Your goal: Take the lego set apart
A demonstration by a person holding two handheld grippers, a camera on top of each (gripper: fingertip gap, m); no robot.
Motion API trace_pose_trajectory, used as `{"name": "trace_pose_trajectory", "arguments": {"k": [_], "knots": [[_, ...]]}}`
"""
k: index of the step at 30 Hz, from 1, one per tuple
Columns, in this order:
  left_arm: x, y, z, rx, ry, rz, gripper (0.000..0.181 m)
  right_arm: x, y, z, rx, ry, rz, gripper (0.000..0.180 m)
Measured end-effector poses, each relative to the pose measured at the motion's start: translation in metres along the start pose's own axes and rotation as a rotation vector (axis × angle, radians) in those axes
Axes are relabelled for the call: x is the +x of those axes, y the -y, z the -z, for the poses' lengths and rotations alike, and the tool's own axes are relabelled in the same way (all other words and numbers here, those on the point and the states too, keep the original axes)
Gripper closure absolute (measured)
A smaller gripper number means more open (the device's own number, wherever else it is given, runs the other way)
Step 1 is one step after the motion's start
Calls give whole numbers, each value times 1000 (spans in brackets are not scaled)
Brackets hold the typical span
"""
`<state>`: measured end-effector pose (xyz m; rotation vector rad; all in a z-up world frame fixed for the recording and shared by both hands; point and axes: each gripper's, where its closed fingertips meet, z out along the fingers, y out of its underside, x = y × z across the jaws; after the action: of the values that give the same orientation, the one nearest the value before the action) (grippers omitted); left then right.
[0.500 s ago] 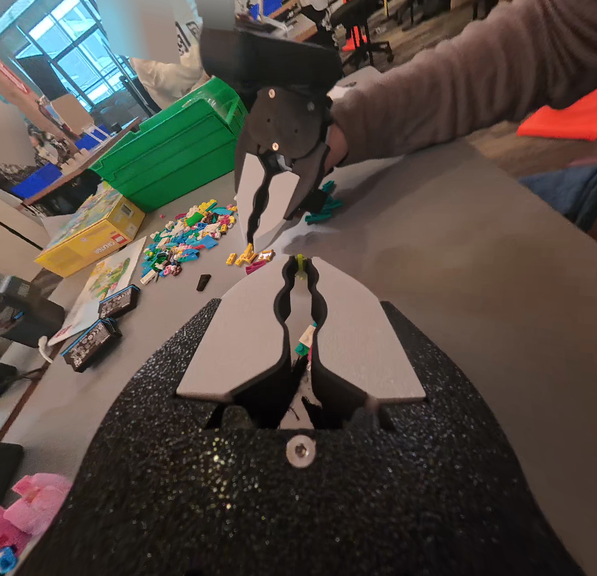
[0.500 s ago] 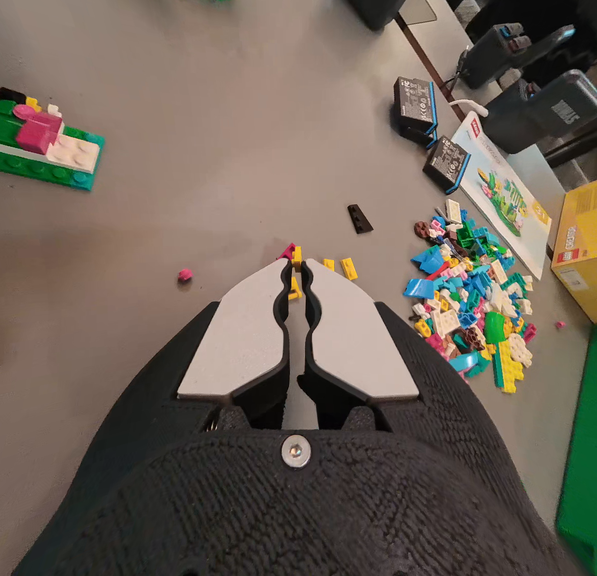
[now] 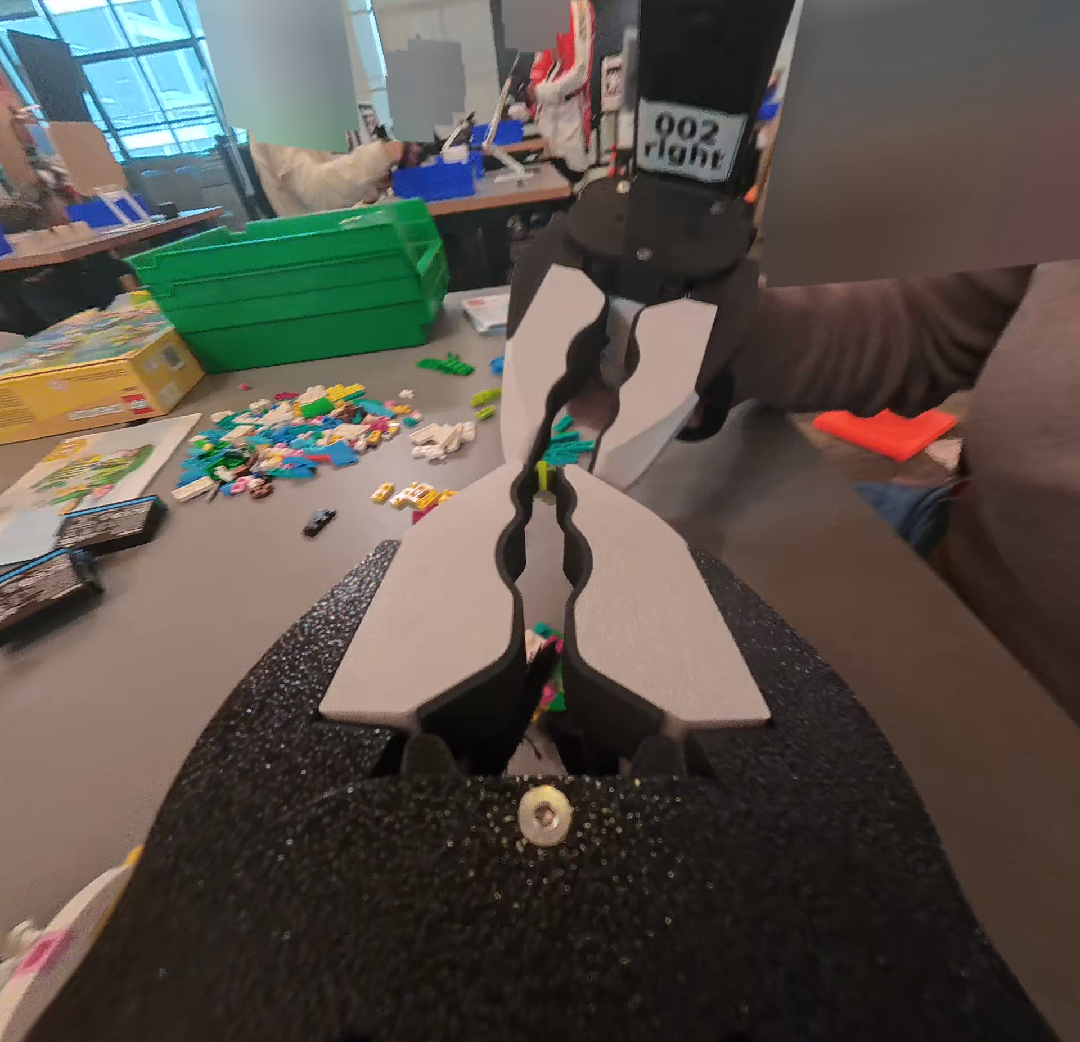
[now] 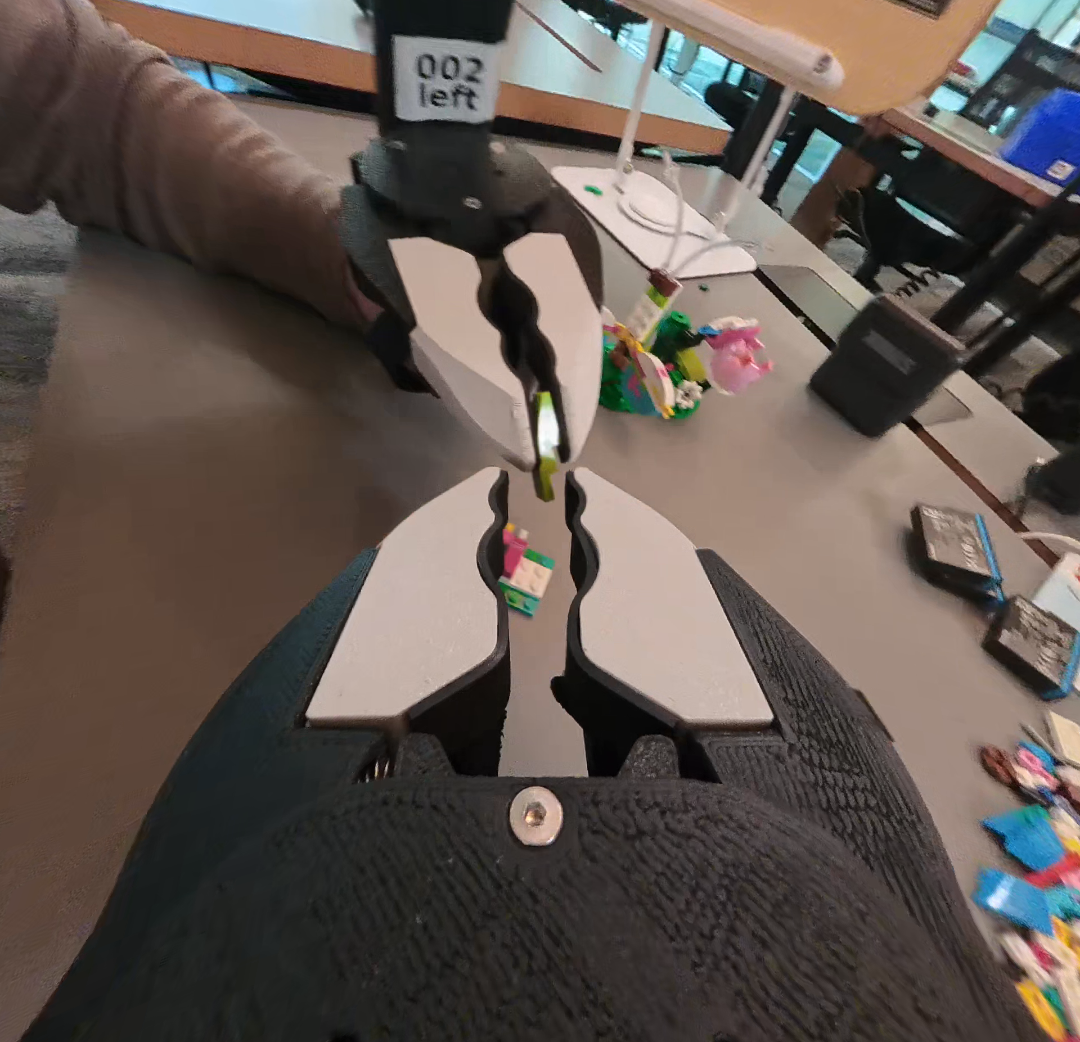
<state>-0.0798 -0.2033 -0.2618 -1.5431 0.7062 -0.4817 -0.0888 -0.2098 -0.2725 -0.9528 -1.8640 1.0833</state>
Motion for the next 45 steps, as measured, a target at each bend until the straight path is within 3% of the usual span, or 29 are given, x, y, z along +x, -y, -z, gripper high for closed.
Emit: {"name": "trace_pose_trajectory", "arguments": {"k": [6,10,13,18,21,26,27,29,33,38,41,45], "knots": [[11,11,3,70,-93,60,173,-9,10,3,58,41,-26,176],[6,5,0,24,-22,32,139,-15,1,24,3,-26,60,176],[1,3,1,21,18,11,137,5,-30,68,-158,-218,132,176],[-20,2,3,32,127,48,125,79,-112,168,-585,-632,108,176],[-28,-6,3,-11,140,108,117,106,-153,188,-741,-662,73,175],[-37,-14,11,-118,167,138,119,130,-173,179,-823,-581,79,172],[-38,-16,12,-137,168,151,120,133,-171,177,-826,-586,77,156],[-38,-19,13,-155,158,176,120,137,-151,168,-777,-611,86,145],[-38,-30,12,-220,124,200,119,94,-92,87,-466,-347,-75,156],[-32,-45,14,-351,78,232,112,83,-104,41,-527,-271,-96,168],[-30,-46,15,-365,80,174,116,93,-110,36,-605,-310,-49,167],[-30,-47,15,-392,84,138,115,94,-116,25,-625,-255,-142,163]]}}
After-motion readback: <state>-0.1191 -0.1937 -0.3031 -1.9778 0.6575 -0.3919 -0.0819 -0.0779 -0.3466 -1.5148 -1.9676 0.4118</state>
